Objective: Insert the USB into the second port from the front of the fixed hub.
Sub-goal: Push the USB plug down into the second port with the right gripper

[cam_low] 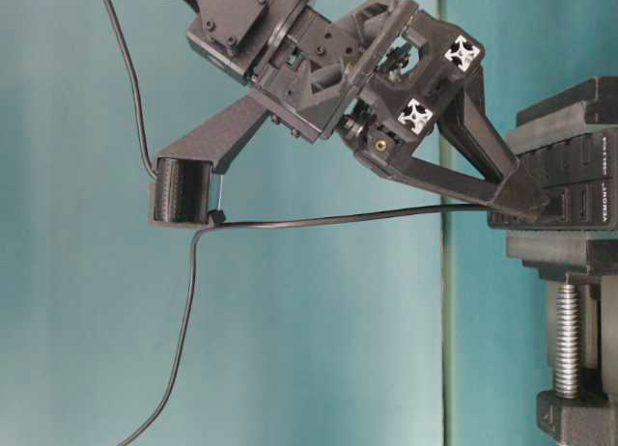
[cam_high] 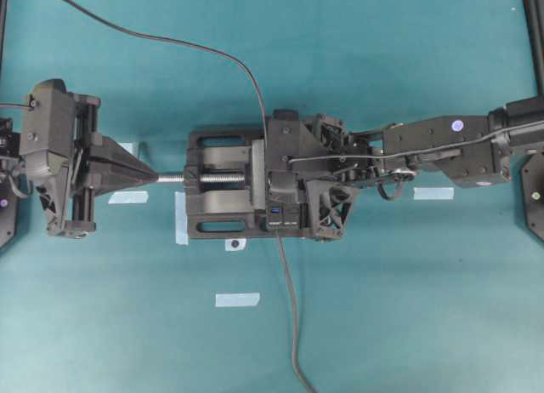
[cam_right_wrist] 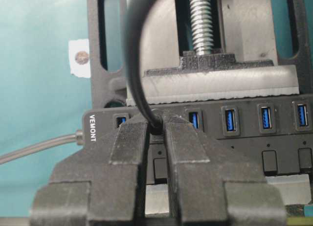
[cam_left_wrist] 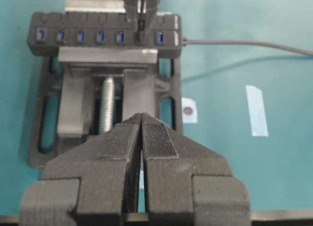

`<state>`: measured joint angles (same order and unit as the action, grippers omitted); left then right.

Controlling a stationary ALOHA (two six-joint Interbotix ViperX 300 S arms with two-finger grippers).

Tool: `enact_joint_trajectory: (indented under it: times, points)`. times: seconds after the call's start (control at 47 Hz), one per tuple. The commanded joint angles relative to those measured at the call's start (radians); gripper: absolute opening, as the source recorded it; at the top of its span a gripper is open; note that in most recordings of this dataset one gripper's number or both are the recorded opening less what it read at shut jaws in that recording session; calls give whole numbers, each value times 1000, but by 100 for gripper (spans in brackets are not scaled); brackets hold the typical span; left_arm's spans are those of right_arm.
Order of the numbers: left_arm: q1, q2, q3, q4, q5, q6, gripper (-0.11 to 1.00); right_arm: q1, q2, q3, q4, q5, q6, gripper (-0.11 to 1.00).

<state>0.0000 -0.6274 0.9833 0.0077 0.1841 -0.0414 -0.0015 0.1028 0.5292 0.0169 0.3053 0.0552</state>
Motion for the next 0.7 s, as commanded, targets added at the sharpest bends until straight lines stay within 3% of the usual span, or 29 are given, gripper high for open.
enact_joint_trajectory:
  times: [0.0, 0.68]
  points:
    - [0, -2, -11, 3, -8, 0, 0, 15, 12, 0, 2, 11, 11, 7]
    - [0, -2, -11, 3, -8, 0, 0, 23, 6, -25, 2, 44, 15, 7]
